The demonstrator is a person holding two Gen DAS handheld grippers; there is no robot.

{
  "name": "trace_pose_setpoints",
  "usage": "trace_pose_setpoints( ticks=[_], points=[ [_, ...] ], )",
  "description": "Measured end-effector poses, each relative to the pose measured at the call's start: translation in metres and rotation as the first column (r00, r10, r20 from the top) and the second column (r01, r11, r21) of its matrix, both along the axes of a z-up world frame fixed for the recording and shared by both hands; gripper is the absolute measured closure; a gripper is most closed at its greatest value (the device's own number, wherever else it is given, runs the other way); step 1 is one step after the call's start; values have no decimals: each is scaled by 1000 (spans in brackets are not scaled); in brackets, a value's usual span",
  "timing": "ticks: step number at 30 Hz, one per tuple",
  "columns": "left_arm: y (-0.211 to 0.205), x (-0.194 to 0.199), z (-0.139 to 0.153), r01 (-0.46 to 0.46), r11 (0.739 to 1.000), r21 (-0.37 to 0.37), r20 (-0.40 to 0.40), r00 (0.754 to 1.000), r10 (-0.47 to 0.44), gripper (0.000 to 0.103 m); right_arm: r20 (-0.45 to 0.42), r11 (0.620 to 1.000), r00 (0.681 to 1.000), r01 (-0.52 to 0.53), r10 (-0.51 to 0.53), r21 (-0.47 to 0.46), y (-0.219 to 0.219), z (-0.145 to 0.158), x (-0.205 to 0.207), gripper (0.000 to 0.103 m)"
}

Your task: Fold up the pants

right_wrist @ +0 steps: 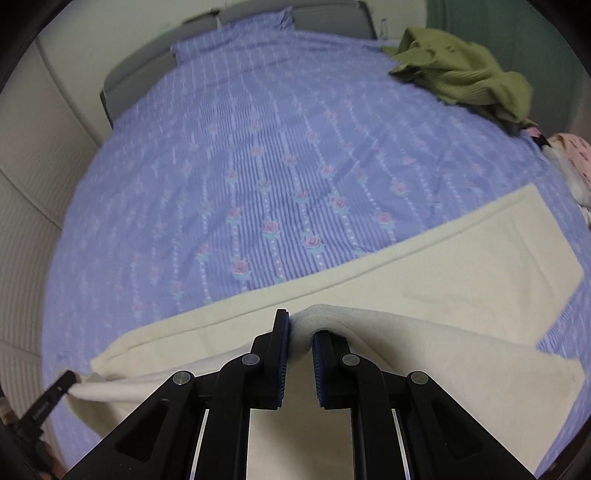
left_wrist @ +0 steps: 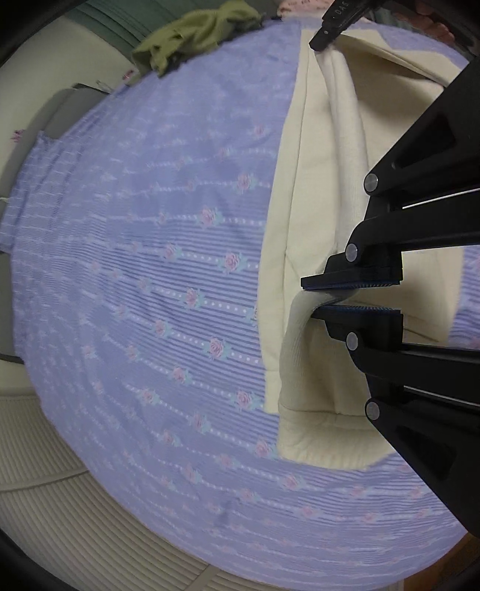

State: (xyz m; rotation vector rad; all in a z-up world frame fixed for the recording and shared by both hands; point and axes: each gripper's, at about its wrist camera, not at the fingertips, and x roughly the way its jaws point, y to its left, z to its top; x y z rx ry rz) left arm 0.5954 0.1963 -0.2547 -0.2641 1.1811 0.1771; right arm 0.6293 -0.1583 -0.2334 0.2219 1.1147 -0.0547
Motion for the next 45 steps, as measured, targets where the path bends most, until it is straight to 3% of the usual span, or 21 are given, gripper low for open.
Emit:
trace_pose_setpoints(
  ticks=[9, 13, 15, 16, 17, 19, 21, 22, 26, 28, 33, 36, 39, 45],
  points=[
    [2, 50, -46, -12, 1000, -4, -82, 997, 11, 93, -74, 997, 997, -39, 34, -67, 8, -48, 43, 90],
    [0, 66, -62, -9, 1000, 9, -132, 991, 10, 89, -107, 993, 993, -58, 47, -98, 11, -64, 56, 90],
    [-3, 70, -63, -5, 1000, 11, -163, 987, 6, 81, -139, 992, 989, -70, 56, -100, 12, -71, 59, 88],
    [-4, 71, -61, -5, 1000, 9, -167, 986, 7, 65, -158, 992, 986, -77, 61, -100, 13, -73, 60, 86],
    [-5, 70, -56, -4, 1000, 11, -160, 987, 6, 34, -167, 991, 984, -87, 69, -103, 14, -72, 60, 85],
    [-11, 66, -39, 13, 1000, 23, -106, 994, -11, 17, -155, 992, 984, -103, 90, -77, 17, -60, 56, 65],
    [-21, 63, -22, 50, 998, 36, -71, 996, -47, 17, -135, 992, 984, -121, 115, -36, 21, -48, 51, 51],
    [-25, 61, -17, 74, 997, 24, -68, 995, -72, 16, -123, 991, 984, -130, 125, -30, 24, -42, 47, 49],
    [-43, 40, 6, 149, 988, 34, -32, 989, -148, 17, -73, 988, 985, -155, 155, 8, 30, -15, 25, 48],
    [-53, 25, 19, 187, 981, 57, -7, 982, -187, 16, -29, 983, 983, -180, 180, -19, 32, 2, 10, 48],
    [-89, -21, 56, 298, 953, 59, 56, 952, -301, 17, 70, 975, 972, -222, 223, -30, 25, 50, -42, 48],
    [-103, -50, 80, 352, 934, 52, 102, 929, -356, 17, 106, 974, 968, -227, 228, -20, 8, 75, -79, 39],
    [-121, -76, 104, 386, 920, 67, 133, 911, -391, 16, 118, 978, 970, -207, 210, -37, -10, 91, -114, 38],
    [-164, -129, 111, 491, 871, 26, 126, 863, -490, 15, 99, 987, 984, -145, 151, -71, -49, 101, -179, 38]
  ],
)
